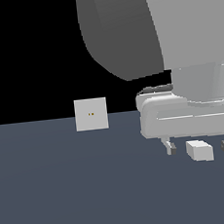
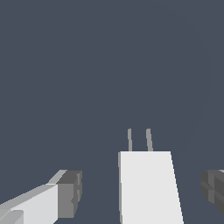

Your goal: Plug the charger into the wall socket.

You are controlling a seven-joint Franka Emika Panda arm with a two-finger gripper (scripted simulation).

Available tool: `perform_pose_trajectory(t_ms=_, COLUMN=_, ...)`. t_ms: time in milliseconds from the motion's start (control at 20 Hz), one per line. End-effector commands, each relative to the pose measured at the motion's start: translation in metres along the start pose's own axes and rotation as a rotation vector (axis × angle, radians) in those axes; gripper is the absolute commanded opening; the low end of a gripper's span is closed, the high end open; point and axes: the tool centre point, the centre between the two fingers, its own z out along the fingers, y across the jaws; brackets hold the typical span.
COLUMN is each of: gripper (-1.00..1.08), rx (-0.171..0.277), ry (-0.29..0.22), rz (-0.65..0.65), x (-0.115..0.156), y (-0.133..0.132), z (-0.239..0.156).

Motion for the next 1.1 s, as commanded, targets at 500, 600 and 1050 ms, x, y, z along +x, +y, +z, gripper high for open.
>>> perform_pose_trajectory(t_ms=500, gripper=-1.0, rx=0.0, ry=0.001, rz=0.0, x=-0.001, y=0.0, z=0.004)
perform_pose_trajectory(t_ms=600, gripper=-1.0, rx=0.0, ry=0.001, rz=0.0, x=-0.001, y=0.0, z=0.003)
perform_pose_trajectory(t_ms=1050, gripper=-1.0, rx=0.008, ry=0.001, rz=-0.018, x=0.006, y=-0.021, z=-0.003)
